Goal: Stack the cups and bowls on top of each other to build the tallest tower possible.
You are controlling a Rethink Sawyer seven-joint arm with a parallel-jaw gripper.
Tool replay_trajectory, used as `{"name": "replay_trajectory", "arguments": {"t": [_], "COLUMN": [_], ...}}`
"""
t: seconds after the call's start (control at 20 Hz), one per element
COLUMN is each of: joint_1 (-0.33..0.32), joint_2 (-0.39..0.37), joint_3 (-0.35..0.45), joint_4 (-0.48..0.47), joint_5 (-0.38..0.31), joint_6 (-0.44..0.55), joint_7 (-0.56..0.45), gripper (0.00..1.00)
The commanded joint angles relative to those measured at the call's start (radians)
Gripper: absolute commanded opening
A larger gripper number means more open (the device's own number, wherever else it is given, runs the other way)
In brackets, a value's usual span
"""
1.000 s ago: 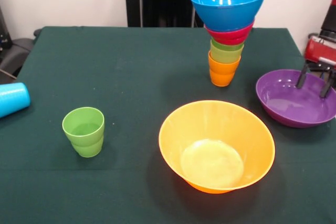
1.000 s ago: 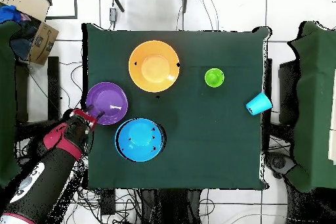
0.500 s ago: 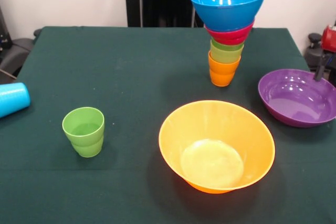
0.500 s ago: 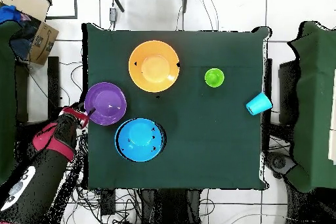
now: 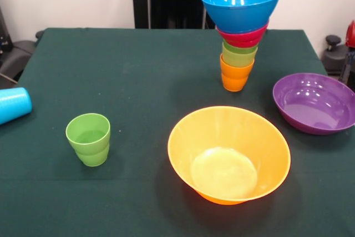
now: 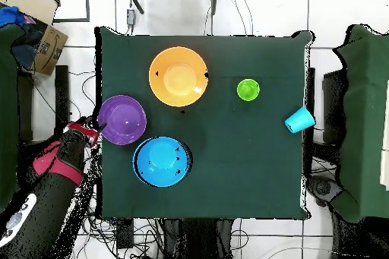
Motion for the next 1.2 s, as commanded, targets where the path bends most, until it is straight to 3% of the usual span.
{"name": "replay_trajectory", "arguments": {"t": [0.05,0.5,1.2], "joint_1": [-0.038,-0.084,-0.101], "joint_2": [0.031,0.050,0.056], "joint_3": [0.172,0.275,0.335], "joint_4": [0.004,-0.026,-0.060], "joint_5": [-0.105,-0.160,-0.225], "joint_6": [0.062,0.096,0.144], "joint_7": [-0.095,-0.139,-0.137], "gripper": [1.00,1.00,1.00]}}
